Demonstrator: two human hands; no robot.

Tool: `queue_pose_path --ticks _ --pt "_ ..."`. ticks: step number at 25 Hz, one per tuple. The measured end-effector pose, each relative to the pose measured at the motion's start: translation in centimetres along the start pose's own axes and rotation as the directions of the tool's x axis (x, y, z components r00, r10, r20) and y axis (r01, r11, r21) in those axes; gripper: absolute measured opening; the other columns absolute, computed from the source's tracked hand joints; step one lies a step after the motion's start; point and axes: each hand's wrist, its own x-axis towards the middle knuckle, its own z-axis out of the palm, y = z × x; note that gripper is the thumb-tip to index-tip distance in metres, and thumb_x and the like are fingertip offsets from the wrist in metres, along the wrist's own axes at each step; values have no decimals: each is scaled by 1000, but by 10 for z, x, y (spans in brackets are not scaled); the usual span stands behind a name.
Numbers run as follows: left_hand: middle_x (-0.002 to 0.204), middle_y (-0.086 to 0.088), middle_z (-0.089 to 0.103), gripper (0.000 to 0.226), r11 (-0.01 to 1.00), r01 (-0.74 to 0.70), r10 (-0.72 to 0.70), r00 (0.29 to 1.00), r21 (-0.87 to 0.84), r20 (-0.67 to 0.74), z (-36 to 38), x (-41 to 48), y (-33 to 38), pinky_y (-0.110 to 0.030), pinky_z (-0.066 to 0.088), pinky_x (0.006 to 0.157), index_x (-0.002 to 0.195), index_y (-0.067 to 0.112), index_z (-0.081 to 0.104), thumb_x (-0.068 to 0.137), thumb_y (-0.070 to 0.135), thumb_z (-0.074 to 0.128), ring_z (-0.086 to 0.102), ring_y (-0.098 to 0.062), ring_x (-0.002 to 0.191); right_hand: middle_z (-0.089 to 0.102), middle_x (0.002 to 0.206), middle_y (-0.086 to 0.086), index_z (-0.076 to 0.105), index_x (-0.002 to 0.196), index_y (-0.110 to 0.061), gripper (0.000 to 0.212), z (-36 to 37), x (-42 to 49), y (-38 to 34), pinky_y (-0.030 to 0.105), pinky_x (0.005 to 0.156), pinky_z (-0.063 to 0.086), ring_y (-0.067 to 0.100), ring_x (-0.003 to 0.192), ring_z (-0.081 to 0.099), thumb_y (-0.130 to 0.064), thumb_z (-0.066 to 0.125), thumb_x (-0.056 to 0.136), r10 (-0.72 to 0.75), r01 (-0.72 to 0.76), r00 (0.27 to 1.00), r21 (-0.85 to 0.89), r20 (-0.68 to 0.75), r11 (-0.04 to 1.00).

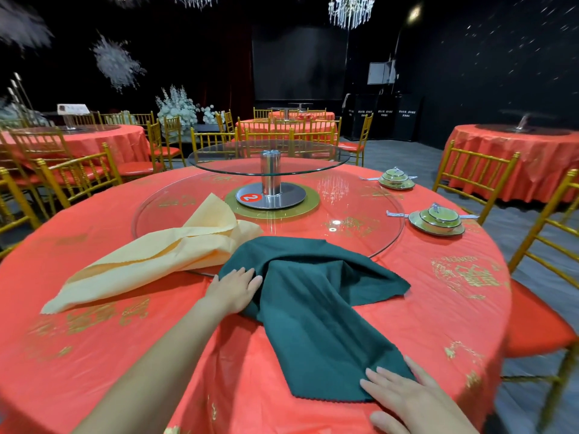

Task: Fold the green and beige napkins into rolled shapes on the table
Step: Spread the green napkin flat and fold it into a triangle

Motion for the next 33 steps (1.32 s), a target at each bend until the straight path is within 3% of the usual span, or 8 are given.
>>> queue_pose_path --ticks 4,7,11,15,19,25,30,33 --pt "151 -2 30 58 999 33 -33 999 13 -7 3 10 9 -53 10 113 142 20 34 98 51 13 20 -21 142 63 62 -23 67 100 -39 61 -29 2 0 13 91 27 -5 75 63 -64 12 93 170 -167 980 34 -104 985" --pt "155 -7 21 62 995 76 -81 994 -69 -68 8 12 9 -52 7 115 143 18 33 97 53 13 12 -23 144 69 101 -11 60 119 -31 70 -50 37 10 24 88 35 17 102 61 -67 8 88 294 -275 947 146 -129 950" --pt "139 -16 43 71 979 -11 -73 911 -201 -405 23 -13 15 -41 26 110 131 6 47 92 55 15 35 -31 131 23 155 1 30 145 -14 52 -31 96 37 21 113 11 11 143 18 -39 22 101 377 -425 905 425 197 799" --pt "138 -13 46 87 992 -4 -44 922 -122 -385 48 -38 11 -41 26 109 134 6 45 80 60 4 39 -29 129 8 158 -5 20 149 -22 48 5 121 56 35 117 1 9 145 4 -35 21 102 342 -415 896 263 281 871" --pt "158 -2 12 76 996 68 -60 990 59 -126 63 -45 -7 -47 3 116 149 13 16 88 58 11 7 -18 145 12 157 -11 21 148 -28 49 8 110 75 39 117 1 6 144 8 -41 18 101 336 -351 916 31 217 936" --pt "159 -1 4 58 980 56 -32 991 191 -129 38 -43 -29 -49 3 116 150 15 11 98 39 22 0 -17 146 23 155 -4 32 144 -25 52 -16 95 129 45 117 5 13 144 14 -45 14 100 556 -522 790 -191 259 831" --pt "158 0 13 56 998 -27 19 986 -48 -163 34 -65 15 -39 8 117 149 15 17 101 42 23 7 -15 145 44 141 4 45 130 -16 54 -31 94 86 43 112 18 17 135 34 -49 18 98 468 -476 876 51 121 878" --pt "157 5 15 57 979 -65 48 995 -195 -90 39 -81 28 -37 5 117 149 20 17 99 46 23 8 -11 145 16 157 -1 18 148 -16 83 -26 73 49 36 116 9 10 144 14 -68 5 85 355 -363 931 149 82 920"
